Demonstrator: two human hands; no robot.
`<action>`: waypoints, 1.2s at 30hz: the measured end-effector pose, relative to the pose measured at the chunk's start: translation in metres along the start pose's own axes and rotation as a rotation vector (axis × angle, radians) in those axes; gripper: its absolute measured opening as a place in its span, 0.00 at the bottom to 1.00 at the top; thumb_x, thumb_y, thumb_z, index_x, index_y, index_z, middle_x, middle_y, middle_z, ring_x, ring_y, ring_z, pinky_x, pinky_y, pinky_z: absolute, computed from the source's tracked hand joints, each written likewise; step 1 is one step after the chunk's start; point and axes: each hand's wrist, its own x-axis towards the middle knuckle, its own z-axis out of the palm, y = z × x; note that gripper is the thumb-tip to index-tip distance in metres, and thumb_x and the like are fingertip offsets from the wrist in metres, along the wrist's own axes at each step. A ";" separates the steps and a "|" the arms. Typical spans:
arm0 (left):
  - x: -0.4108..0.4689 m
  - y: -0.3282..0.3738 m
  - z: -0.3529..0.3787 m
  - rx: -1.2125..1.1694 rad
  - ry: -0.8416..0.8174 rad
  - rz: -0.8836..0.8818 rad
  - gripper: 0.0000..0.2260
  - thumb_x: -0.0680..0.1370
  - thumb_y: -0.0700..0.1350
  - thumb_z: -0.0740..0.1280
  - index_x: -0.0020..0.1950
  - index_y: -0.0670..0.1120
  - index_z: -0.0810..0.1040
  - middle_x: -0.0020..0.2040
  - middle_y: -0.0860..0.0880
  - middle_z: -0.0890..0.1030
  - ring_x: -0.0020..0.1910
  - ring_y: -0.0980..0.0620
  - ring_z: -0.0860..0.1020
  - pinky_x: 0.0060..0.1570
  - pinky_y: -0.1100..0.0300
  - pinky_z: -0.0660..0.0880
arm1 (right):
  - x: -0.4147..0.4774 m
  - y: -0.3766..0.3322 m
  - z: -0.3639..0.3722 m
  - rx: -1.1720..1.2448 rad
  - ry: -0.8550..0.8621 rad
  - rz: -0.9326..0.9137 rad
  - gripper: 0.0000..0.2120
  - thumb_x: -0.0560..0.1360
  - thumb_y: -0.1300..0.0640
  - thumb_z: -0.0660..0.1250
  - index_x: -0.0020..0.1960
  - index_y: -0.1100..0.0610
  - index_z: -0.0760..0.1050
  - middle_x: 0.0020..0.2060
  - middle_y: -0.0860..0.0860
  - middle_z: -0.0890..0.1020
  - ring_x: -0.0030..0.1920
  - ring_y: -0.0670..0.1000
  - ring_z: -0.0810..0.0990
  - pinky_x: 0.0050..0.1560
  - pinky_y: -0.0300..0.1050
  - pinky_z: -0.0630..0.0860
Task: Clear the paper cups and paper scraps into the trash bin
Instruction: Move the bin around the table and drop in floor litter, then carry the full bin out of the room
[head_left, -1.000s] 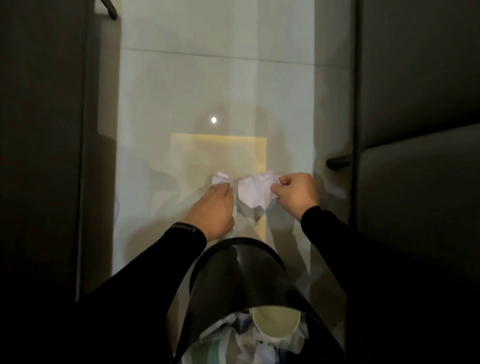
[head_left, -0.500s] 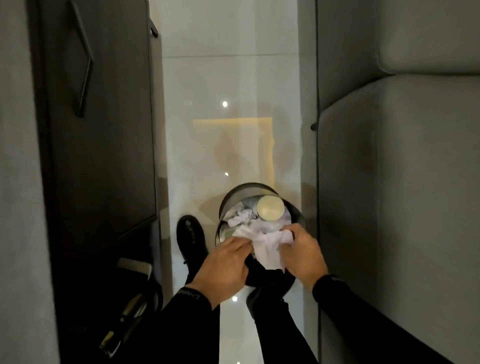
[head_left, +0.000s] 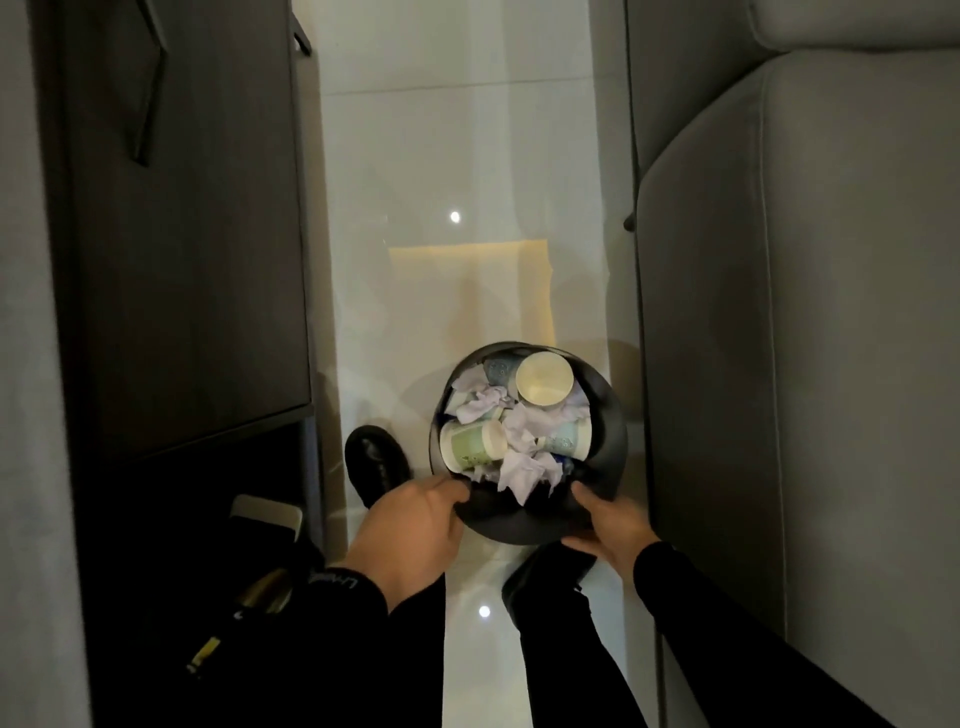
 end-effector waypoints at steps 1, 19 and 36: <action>-0.004 0.000 0.000 -0.011 0.008 0.001 0.16 0.76 0.42 0.58 0.62 0.48 0.75 0.59 0.49 0.79 0.58 0.50 0.76 0.58 0.56 0.71 | 0.004 0.001 0.002 -0.057 0.041 -0.040 0.15 0.77 0.62 0.63 0.62 0.64 0.72 0.56 0.62 0.78 0.46 0.58 0.78 0.39 0.51 0.78; -0.113 0.077 -0.299 -0.349 0.555 -0.119 0.14 0.75 0.44 0.60 0.59 0.49 0.78 0.56 0.50 0.82 0.53 0.50 0.79 0.49 0.65 0.68 | -0.310 -0.147 0.032 -0.133 -0.003 -0.354 0.14 0.77 0.71 0.54 0.59 0.71 0.72 0.45 0.67 0.81 0.32 0.58 0.80 0.22 0.41 0.79; -0.154 0.141 -0.599 -0.498 0.902 -0.034 0.12 0.76 0.41 0.60 0.57 0.48 0.78 0.53 0.50 0.82 0.48 0.56 0.76 0.52 0.62 0.70 | -0.570 -0.407 0.050 -0.144 -0.129 -0.627 0.08 0.76 0.69 0.51 0.45 0.66 0.69 0.32 0.65 0.77 0.29 0.59 0.79 0.21 0.43 0.78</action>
